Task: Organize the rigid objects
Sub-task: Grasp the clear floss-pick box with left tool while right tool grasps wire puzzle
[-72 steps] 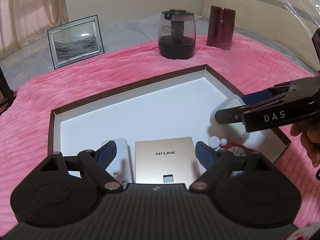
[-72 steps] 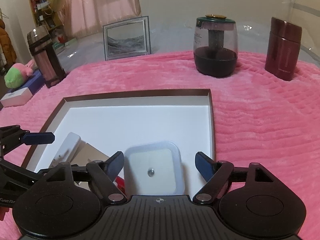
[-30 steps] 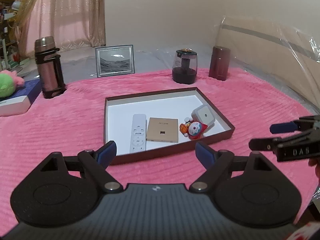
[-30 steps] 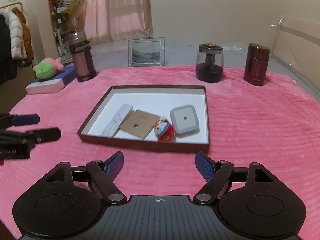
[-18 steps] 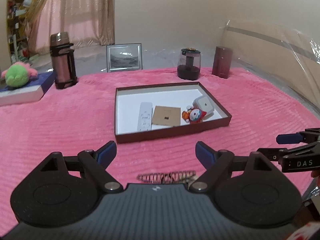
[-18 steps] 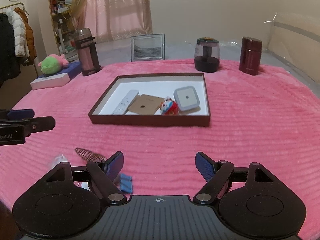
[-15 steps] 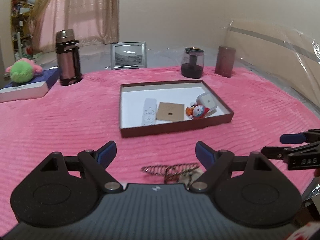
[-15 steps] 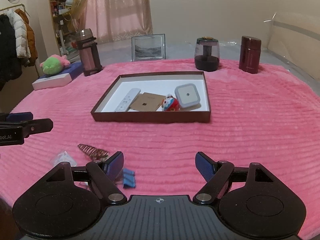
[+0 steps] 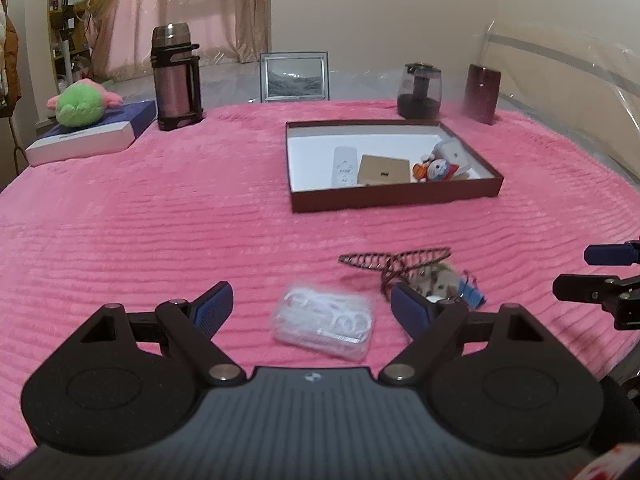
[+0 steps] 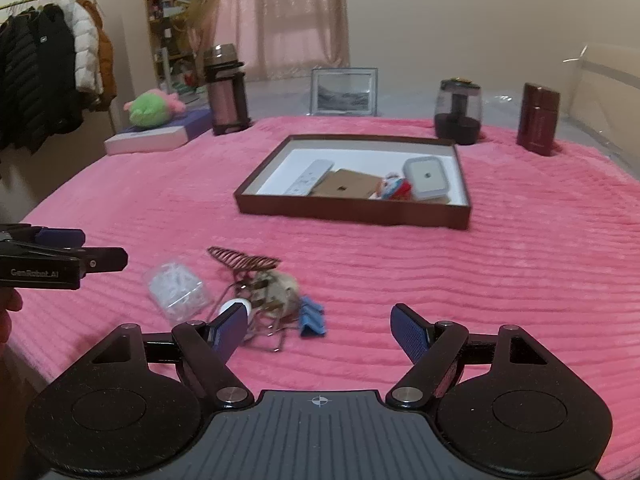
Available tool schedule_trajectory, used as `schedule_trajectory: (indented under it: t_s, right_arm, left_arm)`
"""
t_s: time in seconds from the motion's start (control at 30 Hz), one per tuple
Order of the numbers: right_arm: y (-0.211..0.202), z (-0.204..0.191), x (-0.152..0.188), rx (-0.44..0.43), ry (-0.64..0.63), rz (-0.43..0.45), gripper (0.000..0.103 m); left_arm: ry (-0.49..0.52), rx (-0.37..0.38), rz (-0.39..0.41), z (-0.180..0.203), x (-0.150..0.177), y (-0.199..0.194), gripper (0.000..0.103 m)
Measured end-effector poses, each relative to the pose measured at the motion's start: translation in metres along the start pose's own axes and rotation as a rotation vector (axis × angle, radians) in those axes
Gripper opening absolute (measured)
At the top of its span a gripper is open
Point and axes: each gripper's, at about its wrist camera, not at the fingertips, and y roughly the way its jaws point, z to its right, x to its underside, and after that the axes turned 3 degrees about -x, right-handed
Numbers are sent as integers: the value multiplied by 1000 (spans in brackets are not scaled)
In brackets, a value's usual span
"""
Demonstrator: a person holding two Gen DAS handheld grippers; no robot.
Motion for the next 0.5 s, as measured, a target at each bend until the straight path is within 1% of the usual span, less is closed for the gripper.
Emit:
schedule_trajectory:
  t_s: [0.1, 0.27, 0.47, 0.5]
  right_arm:
    - [5, -4, 3, -8, -9, -2, 76]
    - [11, -5, 7, -14, -9, -9, 76]
    - [19, -5, 12, -18, -4, -25, 76]
    - [20, -5, 13, -16, -2, -29, 76]
  left_arm:
    - [9, -11, -8, -3, 5, 2, 83]
    - [12, -8, -25, -5, 12, 9, 83]
    - [45, 17, -36, -4, 16, 20, 85]
    - [52, 27, -41, -4, 17, 22, 87]
